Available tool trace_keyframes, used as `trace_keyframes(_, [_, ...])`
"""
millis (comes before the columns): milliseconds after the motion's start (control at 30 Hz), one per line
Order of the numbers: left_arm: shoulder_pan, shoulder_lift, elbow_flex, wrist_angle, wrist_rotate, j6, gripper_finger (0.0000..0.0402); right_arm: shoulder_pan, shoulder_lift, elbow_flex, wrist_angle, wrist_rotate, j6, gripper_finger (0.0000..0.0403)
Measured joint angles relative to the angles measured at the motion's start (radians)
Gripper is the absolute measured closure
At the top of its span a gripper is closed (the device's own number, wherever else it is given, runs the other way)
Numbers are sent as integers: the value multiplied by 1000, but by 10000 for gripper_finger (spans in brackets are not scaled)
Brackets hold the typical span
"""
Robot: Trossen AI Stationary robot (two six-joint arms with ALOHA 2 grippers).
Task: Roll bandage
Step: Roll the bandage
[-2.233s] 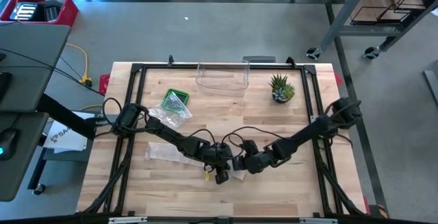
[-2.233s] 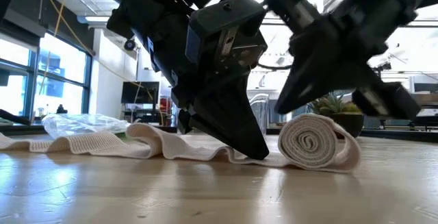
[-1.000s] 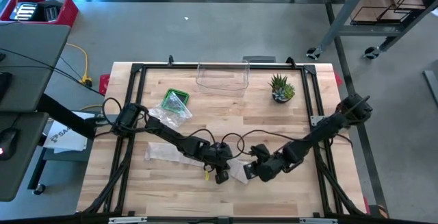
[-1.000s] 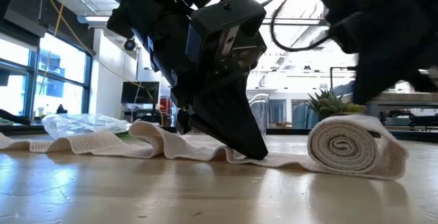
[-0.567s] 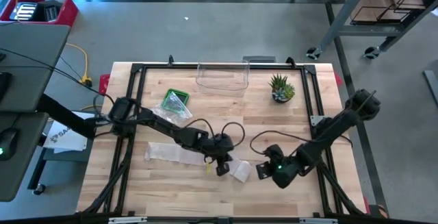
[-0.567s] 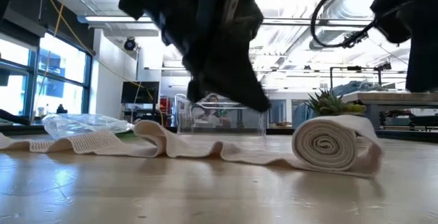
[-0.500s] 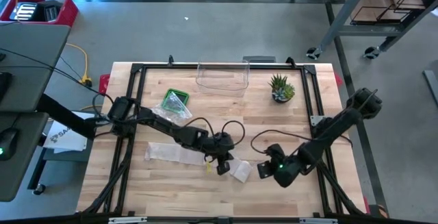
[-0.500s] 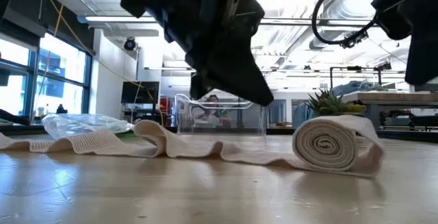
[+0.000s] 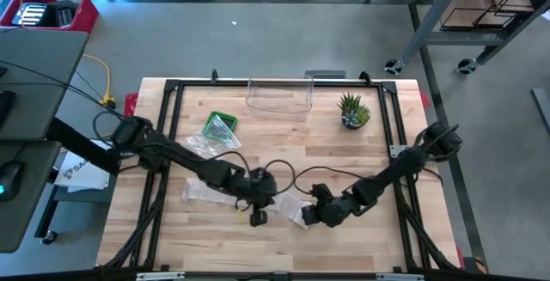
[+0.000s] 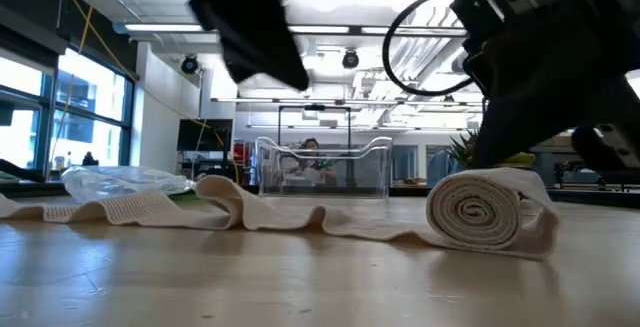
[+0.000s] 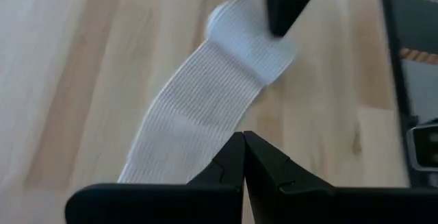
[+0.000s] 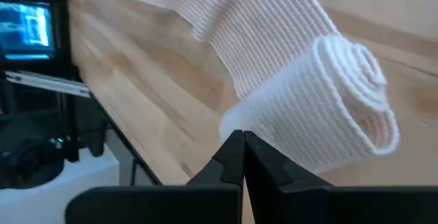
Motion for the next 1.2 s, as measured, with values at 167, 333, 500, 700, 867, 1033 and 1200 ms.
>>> trace_keyframes(167, [-40, -128, -139, -19, -4, -110, 401, -6, 0, 1, -66, -37, -1, 403])
trace_keyframes(333, [-84, -192, -267, -149, 11, -237, 401, -9, -4, 1, -225, -99, 18, 403])
trace_keyframes(500, [-122, -213, -321, -276, 45, -359, 401, -25, -45, 0, -319, -101, 19, 403])
trace_keyframes(700, [-139, -299, -315, -259, -49, -342, 402, -32, -184, 0, -484, -104, -35, 403])
trace_keyframes(867, [-100, -333, -319, -488, -115, -317, 401, -43, -279, 0, -535, -93, -67, 403])
trace_keyframes(1033, [-84, -335, -403, -473, 87, -275, 402, -101, -267, 0, -339, -108, -138, 403])
trace_keyframes(1200, [-126, -342, -480, -498, 118, -450, 402, -148, -203, 0, -163, -130, -202, 403])
